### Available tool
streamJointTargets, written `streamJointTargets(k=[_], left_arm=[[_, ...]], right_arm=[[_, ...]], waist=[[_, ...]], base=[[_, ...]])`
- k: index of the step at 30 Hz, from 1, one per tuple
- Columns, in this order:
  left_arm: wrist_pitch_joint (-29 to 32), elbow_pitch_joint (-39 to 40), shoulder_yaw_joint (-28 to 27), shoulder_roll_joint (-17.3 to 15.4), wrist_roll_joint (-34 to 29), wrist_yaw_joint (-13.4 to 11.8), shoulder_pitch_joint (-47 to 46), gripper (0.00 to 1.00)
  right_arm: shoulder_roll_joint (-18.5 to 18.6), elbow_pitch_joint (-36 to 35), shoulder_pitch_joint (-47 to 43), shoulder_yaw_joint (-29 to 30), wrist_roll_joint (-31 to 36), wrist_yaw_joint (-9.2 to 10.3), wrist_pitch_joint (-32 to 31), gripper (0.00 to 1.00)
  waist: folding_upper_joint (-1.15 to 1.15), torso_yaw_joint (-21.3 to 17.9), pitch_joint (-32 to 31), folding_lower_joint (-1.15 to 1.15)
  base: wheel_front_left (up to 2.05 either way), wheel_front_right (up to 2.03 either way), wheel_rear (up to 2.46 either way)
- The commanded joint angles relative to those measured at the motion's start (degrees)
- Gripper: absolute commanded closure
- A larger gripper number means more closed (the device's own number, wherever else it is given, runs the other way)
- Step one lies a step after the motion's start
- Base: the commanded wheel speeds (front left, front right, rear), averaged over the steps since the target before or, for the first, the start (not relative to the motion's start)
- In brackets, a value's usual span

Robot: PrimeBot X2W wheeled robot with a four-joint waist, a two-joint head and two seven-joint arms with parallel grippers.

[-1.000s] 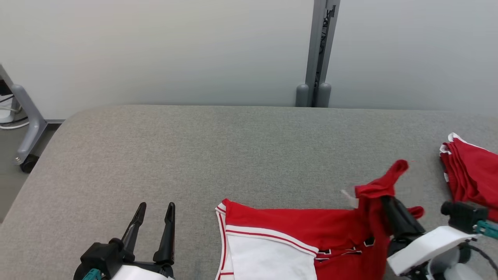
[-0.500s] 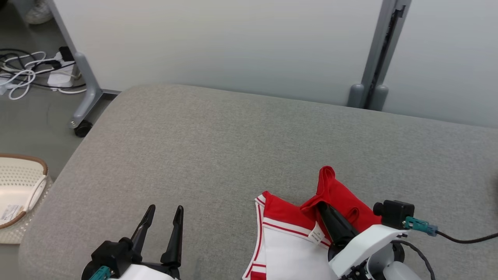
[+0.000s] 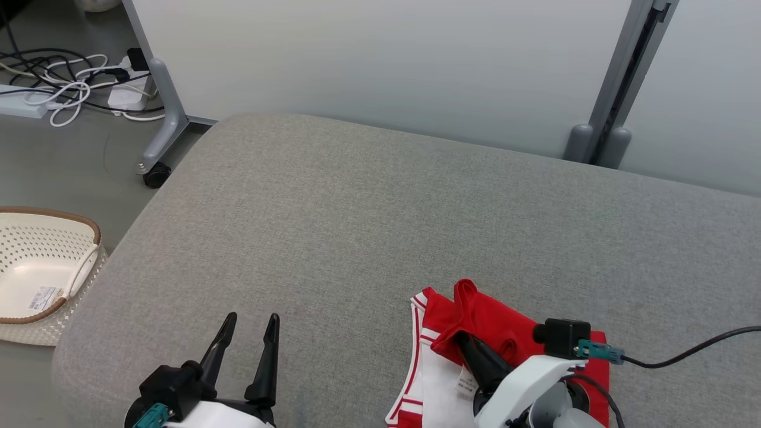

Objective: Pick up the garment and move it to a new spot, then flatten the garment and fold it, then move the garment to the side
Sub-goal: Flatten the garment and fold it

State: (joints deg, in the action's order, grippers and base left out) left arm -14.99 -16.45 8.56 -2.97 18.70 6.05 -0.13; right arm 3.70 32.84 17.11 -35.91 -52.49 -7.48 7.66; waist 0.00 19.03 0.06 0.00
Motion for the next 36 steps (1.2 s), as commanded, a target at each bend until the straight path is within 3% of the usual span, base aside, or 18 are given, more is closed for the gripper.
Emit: streamJointTargets(k=[1, 2, 7, 14, 18, 23, 29, 36], left_arm=[[-0.24, -0.11, -0.12, -0.11, 0.19, 0.08, -0.73, 0.0], [-0.24, -0.16, -0.07, -0.11, 0.26, 0.04, -0.78, 0.0], [-0.24, -0.35, -0.49, -0.1, 0.48, -0.04, -0.86, 0.0], [-0.24, 0.82, -2.1, -0.06, 0.44, -0.72, 0.7, 0.0], [-0.24, 2.68, -3.14, -0.04, -0.04, -1.0, 1.79, 0.0], [-0.24, 7.06, -5.13, -0.04, -0.39, -1.55, 3.27, 0.0], [-0.24, 9.26, -4.85, -0.06, 0.14, -2.09, 4.33, 0.0], [-0.24, 8.89, -3.83, -0.04, 0.03, -2.05, 3.92, 0.0]], right_arm=[[-0.07, 0.13, 0.58, -0.56, -0.74, -0.03, 0.23, 0.52], [-0.17, -0.07, 0.84, -1.28, -1.41, -0.03, 0.35, 0.0], [0.04, -4.99, 1.44, -4.2, -6.43, -0.02, 2.7, 0.0], [6.34, -15.9, 0.83, -3.11, -11.34, -0.02, 4.89, 0.0], [11.9, -19.25, -0.78, 0.71, -9.63, -0.02, 6.0, 0.0], [16.78, -20.14, -4.32, 9.97, -1.95, -0.02, 7.25, 0.0], [14.94, -19.74, -9.49, 19.34, 8.22, -0.03, 7.55, 0.0], [10.69, -20.17, -12.03, 23.2, 15.81, -0.02, 7.59, 0.0]], waist=[[0.0, -0.39, 0.02, 0.0], [0.0, -0.67, 0.0, 0.0], [0.0, -2.7, -0.44, 0.0], [0.0, -6.53, -1.1, 0.0], [0.0, -8.42, -1.66, 0.0], [0.0, -9.5, -2.07, 0.0], [0.0, -9.95, -1.99, 0.0], [0.0, -9.74, -1.85, 0.0]], base=[[0.0, 0.0, 0.0], [0.0, 0.0, 0.0], [0.0, 0.0, 0.0], [0.0, 0.0, 0.0], [0.0, 0.0, 0.0], [0.0, 0.0, 0.0], [0.0, 0.0, 0.0], [0.0, 0.0, 0.0]])
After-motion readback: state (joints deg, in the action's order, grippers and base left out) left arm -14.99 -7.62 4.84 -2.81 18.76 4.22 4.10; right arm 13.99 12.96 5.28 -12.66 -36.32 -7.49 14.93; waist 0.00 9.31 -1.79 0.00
